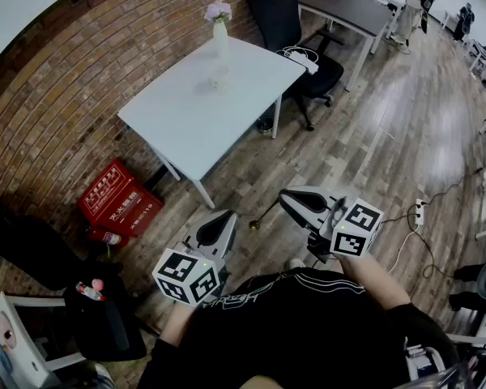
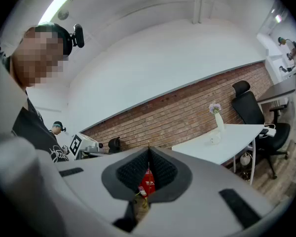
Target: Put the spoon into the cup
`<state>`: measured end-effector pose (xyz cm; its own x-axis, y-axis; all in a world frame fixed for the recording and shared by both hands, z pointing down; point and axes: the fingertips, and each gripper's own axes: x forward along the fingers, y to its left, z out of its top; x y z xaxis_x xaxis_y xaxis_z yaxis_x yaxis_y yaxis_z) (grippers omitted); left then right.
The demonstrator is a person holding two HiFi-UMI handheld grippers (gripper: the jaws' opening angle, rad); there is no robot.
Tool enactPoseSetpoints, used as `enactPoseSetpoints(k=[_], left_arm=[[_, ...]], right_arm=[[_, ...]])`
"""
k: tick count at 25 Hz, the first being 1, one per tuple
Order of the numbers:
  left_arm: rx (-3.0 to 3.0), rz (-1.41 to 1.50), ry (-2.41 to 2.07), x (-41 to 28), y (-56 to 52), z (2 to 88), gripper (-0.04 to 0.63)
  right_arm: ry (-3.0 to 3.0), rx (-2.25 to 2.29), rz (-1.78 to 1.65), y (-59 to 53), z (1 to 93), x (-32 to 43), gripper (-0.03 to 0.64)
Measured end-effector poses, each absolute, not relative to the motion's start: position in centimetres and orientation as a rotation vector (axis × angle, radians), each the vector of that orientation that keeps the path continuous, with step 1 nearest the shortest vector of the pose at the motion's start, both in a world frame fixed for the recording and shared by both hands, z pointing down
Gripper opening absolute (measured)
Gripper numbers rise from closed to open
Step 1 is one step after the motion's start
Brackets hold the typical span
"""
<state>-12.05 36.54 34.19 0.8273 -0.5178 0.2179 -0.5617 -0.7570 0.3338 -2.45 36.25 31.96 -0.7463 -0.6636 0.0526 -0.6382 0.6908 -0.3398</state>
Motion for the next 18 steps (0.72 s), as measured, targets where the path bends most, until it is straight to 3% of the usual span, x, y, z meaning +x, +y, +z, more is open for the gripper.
enactPoseSetpoints(k=[18], left_arm=[[2.623,0.191,-0.838,-10.2,32.3,34.7,0.008]], right_arm=[[2.763,-1.063,-0.541,31.6,32.3,-0.1,0.000]])
